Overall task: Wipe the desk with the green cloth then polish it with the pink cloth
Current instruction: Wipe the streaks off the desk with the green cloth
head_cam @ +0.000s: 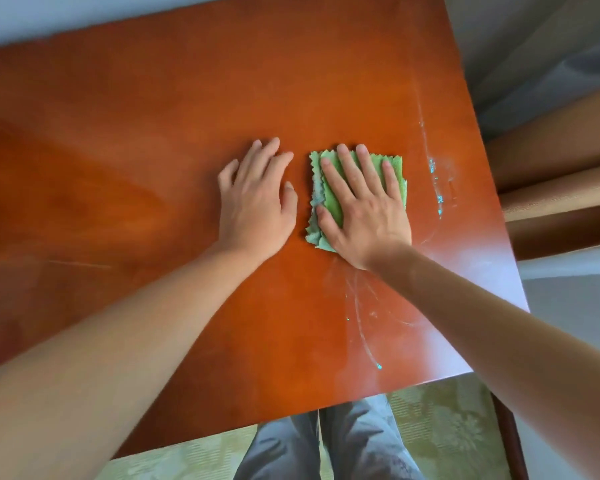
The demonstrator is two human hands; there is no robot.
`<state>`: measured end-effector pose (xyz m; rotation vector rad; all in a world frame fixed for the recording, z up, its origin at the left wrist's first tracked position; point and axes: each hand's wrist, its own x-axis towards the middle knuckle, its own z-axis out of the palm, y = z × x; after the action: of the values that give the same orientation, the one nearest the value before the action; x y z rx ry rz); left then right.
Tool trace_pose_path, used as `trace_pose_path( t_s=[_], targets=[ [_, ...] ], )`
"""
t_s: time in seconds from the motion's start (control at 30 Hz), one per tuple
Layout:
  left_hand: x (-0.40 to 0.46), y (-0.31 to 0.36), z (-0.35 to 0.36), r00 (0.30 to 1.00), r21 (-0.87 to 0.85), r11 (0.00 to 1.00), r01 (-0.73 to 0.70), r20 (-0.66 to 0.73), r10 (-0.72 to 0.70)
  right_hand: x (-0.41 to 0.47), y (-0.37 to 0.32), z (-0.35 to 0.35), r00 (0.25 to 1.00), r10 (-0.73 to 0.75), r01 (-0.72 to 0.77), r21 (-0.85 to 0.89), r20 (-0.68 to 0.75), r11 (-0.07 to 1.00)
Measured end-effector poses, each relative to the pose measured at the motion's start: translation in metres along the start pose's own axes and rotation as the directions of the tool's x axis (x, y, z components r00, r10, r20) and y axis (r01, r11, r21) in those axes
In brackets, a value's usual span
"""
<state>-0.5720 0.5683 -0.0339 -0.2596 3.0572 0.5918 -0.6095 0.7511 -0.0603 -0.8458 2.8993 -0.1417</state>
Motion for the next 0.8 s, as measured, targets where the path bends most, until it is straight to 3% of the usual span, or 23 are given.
trace_pose_path(
  t_s=[0.2,0.53,0.8],
  targets=[
    [-0.107,0.023,0.032,0.999,0.004,1.000,-0.027,0.023,0.027,0.016,0.002,-0.007,0.999,0.009,-0.009,-0.008,0.034,1.000],
    [-0.113,0.026,0.048,0.999,0.134,0.990,-0.036,-0.014,0.039,0.051,0.007,-0.010,0.998,0.045,-0.044,-0.016,0.042,0.999],
    [-0.114,0.027,0.043,0.998,0.081,0.996,-0.037,-0.041,0.040,-0.059,-0.022,0.001,0.997,-0.026,0.025,0.017,0.071,1.000]
  ],
)
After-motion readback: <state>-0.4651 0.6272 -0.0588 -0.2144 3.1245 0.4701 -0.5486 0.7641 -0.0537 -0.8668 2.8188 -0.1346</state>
